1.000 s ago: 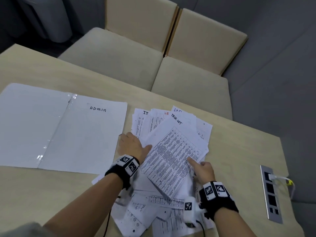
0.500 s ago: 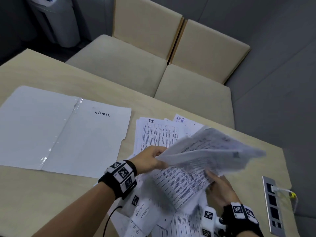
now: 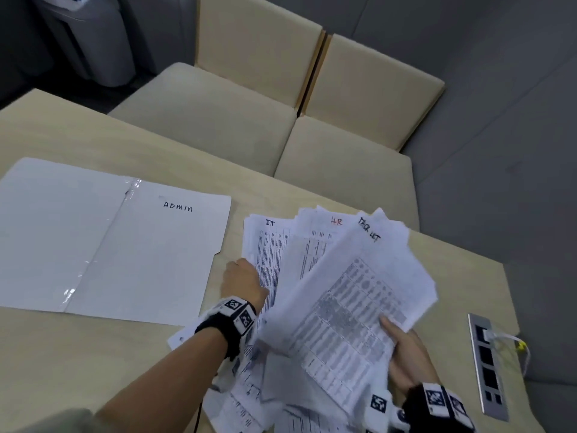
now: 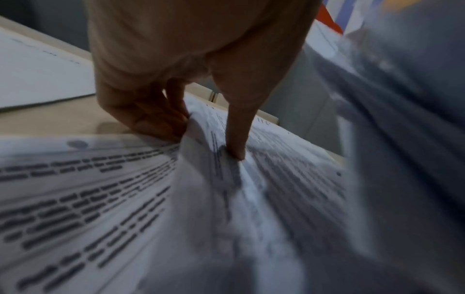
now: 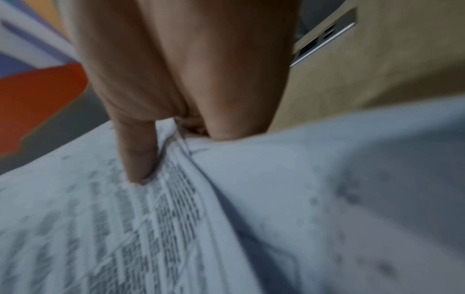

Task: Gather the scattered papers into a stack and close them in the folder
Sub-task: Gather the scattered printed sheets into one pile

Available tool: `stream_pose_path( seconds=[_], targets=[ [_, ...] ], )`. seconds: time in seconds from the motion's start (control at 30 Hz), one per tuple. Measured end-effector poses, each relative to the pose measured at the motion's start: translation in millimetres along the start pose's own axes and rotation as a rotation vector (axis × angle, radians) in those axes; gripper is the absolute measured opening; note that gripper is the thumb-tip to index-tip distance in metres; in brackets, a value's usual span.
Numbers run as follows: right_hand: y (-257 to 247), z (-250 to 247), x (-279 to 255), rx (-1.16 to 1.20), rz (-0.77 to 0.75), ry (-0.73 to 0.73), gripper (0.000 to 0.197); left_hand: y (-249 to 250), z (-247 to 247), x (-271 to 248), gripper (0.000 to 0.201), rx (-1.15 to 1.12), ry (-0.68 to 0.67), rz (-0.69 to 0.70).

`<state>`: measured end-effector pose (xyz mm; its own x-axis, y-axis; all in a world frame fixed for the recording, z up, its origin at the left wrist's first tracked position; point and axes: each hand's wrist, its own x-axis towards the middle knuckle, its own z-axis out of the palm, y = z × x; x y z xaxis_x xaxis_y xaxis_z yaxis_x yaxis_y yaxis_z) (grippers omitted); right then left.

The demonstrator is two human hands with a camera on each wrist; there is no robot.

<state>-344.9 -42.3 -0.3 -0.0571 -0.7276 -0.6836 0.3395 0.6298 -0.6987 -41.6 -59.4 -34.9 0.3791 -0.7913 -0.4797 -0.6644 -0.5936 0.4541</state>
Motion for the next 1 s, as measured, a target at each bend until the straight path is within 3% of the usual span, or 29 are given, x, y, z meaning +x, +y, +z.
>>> stream_pose_path(
  seconds=[0.07,0.17,0.23,0.27,0.33,0.43,0.53,0.63,0.73,0.8,0.83,0.9,0.97,1.0],
  targets=[
    [-1,19,11,-0.117,0.000,0.030,0.042,1,3,1,0.033,0.029,0.006,0.123],
    [0,39,23,-0.276,0.020,0.058,0.070,-4,2,-5,0.013,-0.029,0.156,0.334],
    [-1,45,28,-0.288,0.039,0.062,0.055,-5,-3,-11,0.010,-0.156,0.153,0.367],
    [-2,47,29,-0.290,0.055,0.054,0.042,-3,-6,-14,0.012,-0.247,0.106,0.359],
    [-2,46,30,-0.283,0.081,0.060,0.035,4,-19,-21,0.024,-0.480,-0.040,0.267],
    [0,35,24,-0.174,0.094,0.016,0.042,17,-34,-29,0.050,-0.831,-0.280,0.115],
    [1,15,19,-0.038,0.124,0.048,0.055,20,-29,-32,0.090,-0.851,-0.440,0.059],
    [-4,0,6,0.051,0.162,-0.015,0.034,23,-14,-37,0.074,-0.720,-0.541,0.094],
    [-5,-18,-7,0.167,0.183,-0.069,0.032,43,-11,-56,0.059,-0.755,-0.695,0.200],
    [-4,-37,-14,0.245,0.102,-0.101,0.062,59,-13,-71,0.049,-0.769,-0.854,0.279],
    [-5,-43,-17,0.276,0.064,-0.148,0.064,65,-11,-76,0.047,-0.760,-0.902,0.304],
    [-6,-48,-24,0.270,0.063,-0.131,0.043,71,-9,-81,0.043,-0.742,-0.949,0.311],
    [-6,-49,-29,0.238,0.062,-0.103,0.046,72,-8,-80,0.041,-0.703,-0.955,0.335],
    [-4,-54,-31,0.271,0.061,-0.228,0.048,70,-10,-78,0.042,-0.665,-0.925,0.359]
  ],
)
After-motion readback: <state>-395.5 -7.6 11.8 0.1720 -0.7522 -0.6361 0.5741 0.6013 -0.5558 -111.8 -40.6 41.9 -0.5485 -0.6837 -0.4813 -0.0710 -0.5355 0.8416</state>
